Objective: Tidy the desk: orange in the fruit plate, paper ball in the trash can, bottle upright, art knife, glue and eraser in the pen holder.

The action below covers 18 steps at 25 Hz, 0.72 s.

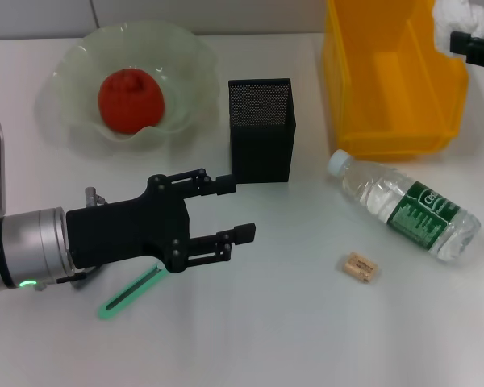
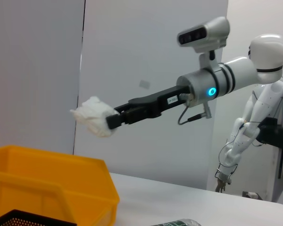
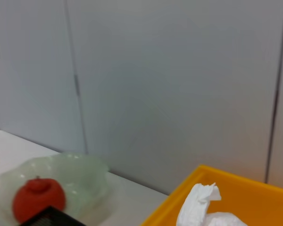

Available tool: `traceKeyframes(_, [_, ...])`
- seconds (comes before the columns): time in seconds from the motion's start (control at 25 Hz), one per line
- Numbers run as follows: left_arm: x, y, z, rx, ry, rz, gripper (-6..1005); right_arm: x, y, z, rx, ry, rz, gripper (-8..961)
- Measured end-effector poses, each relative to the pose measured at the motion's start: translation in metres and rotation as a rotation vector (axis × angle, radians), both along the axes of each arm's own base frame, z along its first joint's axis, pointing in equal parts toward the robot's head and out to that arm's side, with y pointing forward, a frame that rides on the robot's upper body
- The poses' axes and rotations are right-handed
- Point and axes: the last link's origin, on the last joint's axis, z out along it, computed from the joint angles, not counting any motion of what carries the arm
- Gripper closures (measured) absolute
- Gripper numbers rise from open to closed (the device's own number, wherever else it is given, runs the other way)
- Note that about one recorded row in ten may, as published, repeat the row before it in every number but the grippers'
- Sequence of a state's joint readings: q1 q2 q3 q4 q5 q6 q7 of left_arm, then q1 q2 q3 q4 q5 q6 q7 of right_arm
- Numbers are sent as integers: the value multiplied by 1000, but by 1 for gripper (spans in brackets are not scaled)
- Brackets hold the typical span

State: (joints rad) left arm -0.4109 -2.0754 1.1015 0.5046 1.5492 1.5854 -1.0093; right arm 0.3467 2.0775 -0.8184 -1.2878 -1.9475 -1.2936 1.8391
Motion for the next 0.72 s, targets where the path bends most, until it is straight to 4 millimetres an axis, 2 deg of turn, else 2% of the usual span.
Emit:
traceKeyframes(0.16, [1, 1, 0, 1, 1, -2, 349, 2, 17, -10, 5, -8, -33, 406])
traceKeyframes(0.32, [1, 1, 0, 0, 2, -4, 350, 4, 23, -10, 33, -7, -48, 370])
traceKeyframes(0.72, [0, 1, -1, -2, -1, 6, 355, 4, 26, -13, 35, -21, -35, 269])
